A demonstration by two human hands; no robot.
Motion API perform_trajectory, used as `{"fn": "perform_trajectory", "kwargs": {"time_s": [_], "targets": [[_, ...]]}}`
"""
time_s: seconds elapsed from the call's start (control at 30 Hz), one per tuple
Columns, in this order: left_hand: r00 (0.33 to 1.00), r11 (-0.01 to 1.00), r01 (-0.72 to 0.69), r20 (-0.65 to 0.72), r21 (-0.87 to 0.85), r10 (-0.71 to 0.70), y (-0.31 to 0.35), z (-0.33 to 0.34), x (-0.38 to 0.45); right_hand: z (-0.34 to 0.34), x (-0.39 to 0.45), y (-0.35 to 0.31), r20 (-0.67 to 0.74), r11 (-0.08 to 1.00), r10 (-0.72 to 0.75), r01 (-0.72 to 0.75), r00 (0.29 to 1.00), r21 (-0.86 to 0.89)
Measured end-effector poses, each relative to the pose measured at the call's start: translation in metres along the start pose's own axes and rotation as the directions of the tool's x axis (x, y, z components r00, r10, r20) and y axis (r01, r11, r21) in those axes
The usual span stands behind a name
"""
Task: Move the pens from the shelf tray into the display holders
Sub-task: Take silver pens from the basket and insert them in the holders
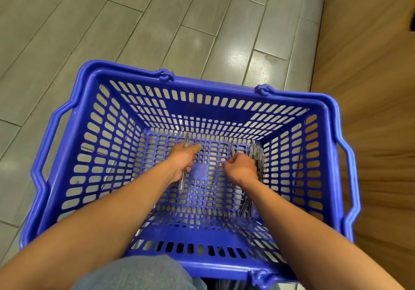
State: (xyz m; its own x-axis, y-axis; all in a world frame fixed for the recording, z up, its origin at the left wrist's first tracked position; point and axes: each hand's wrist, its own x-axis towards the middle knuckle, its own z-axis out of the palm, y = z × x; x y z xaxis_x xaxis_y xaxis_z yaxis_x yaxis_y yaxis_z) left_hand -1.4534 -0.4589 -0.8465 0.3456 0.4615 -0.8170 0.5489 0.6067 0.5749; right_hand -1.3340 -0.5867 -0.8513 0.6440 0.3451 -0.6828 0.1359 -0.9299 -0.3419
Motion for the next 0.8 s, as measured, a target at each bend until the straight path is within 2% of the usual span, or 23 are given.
{"fn": "perform_trajectory", "kwargs": {"time_s": [0.13, 0.27, 0.33, 0.43, 0.5, 0.6, 0.63, 0.73, 0.8], "targets": [[1.000, 1.000, 0.004, -0.013, -0.026, -0.005, 0.000, 0.000, 0.000, 0.000, 0.012, 0.021, -0.026, 0.982, 0.069, -0.073, 0.997, -0.177], [0.999, 0.997, 0.030, 0.020, -0.070, -0.029, -0.001, -0.001, 0.000, 0.006, 0.013, 0.024, -0.003, 0.927, -0.079, 0.073, 0.997, -0.367], [0.999, 0.996, 0.041, 0.033, -0.083, -0.039, -0.001, -0.001, 0.000, 0.004, 0.014, 0.022, -0.019, 0.917, -0.107, 0.091, 0.994, -0.388], [0.997, 0.993, 0.058, 0.052, -0.104, -0.052, -0.001, -0.003, -0.001, 0.001, 0.013, 0.016, -0.015, 0.950, -0.058, 0.050, 0.998, -0.308], [0.996, 0.990, 0.071, 0.058, -0.123, -0.064, 0.000, -0.003, 0.000, 0.002, 0.007, 0.007, 0.078, 0.981, -0.075, 0.088, 0.994, -0.171], [0.995, 0.985, 0.073, 0.079, -0.158, -0.062, 0.001, -0.002, 0.000, 0.006, -0.011, -0.011, 0.248, 0.975, -0.191, 0.155, 0.950, 0.159], [0.994, 0.983, 0.078, 0.091, -0.167, -0.063, 0.002, -0.001, -0.001, 0.008, -0.018, -0.017, 0.271, 0.957, -0.252, 0.197, 0.929, 0.213], [0.991, 0.971, 0.104, 0.107, -0.217, -0.082, 0.002, 0.001, -0.002, 0.018, -0.033, -0.033, 0.301, 0.910, -0.401, 0.338, 0.865, 0.241], [0.990, 0.962, 0.118, 0.103, -0.245, -0.095, 0.004, 0.003, -0.001, 0.023, -0.038, -0.040, 0.308, 0.892, -0.434, 0.357, 0.847, 0.276]]}}
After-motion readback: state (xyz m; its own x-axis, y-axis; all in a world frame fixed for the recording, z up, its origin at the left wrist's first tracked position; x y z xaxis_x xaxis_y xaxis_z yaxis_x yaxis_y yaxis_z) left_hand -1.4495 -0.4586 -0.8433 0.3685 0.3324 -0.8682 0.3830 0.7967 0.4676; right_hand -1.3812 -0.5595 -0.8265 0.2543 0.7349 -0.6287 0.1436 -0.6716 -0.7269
